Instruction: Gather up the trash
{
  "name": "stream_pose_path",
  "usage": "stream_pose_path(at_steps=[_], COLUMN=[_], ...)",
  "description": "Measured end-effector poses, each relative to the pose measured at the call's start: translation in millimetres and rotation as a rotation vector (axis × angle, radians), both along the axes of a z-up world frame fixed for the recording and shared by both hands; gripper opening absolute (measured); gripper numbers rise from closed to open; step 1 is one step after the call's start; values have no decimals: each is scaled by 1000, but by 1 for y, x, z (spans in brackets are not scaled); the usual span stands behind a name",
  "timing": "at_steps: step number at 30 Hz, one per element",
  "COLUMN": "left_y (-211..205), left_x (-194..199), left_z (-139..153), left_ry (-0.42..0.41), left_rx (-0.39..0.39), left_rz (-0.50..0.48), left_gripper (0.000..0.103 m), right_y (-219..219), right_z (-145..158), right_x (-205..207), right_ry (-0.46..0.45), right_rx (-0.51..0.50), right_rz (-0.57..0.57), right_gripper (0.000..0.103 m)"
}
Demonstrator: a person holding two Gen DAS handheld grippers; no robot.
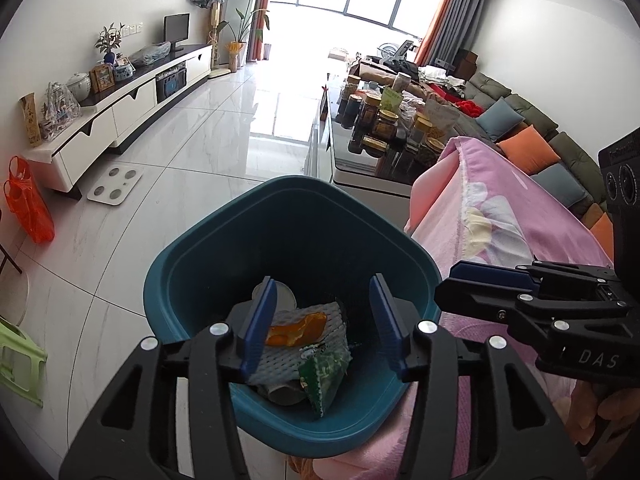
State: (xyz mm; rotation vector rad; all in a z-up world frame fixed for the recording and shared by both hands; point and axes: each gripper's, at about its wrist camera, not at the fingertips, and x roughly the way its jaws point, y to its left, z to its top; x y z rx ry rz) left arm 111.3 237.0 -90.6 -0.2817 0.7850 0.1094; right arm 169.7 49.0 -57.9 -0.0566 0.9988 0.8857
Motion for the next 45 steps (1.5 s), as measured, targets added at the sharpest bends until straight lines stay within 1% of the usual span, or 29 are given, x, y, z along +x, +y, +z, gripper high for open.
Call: stream_pose_path(at_steps=[2,4,6,8,10,12,14,15,16,17,20,21,23,27,31,35,41,45], left_y=[-1,0,-1,-4,-9,-16,-25,-32,-38,-45,-69,-78,-97,-135,-171,-197,-227,-238], left_x=[-4,-11,-20,-31,-43,-53,-65,-69,-72,-78,-86,-88,-88,-94,-96,-95,-104,-108], left_z=[4,8,13,20,29,37,44,48,52,55,64,67,72,80,83,83,80,81], left_ry=[-12,-27,-50,-84,-122,-153,-184,-197,-212,-227,-268,-281,-300,-368,-427,-455,-510,-535], left_rx=[12,19,34,53,77,94,97,99,106,117,143,148,158,184,192,205,253,275], left_rz=[6,12,18,20,15,2,-13,-20,-26,-30,-52,-64,-85,-131,-174,-198,-214,-230], left_gripper=[66,69,77,90,98,98,98,98,98,98,98,98,98,98,98,98,98,98], right_y=[-4,-10,-18,-27,-41,-57,-76,-85,-95,-105,-134,-144,-163,-206,-245,-274,-300,-307], right_z=[2,4,9,15,21,26,31,34,36,39,45,46,48,45,41,38,36,37], right_x=[-1,-4,-8,-16,-23,-31,-37,-41,-47,-52,-70,-77,-92,-118,-140,-163,-184,-192], right_ry=[-2,-6,-23,-55,-86,-115,-142,-162,-185,-206,-277,-304,-357,-424,-503,-561,-635,-657], right_rx=[8,19,36,44,63,78,96,100,106,107,115,110,96,71,29,9,-9,-2], right_rz=[-3,-8,-22,-35,-55,-84,-120,-142,-162,-184,-257,-282,-342,-482,-626,-739,-850,-880], right_gripper=[28,30,35,49,56,62,71,72,75,79,87,89,96,96,96,96,96,96])
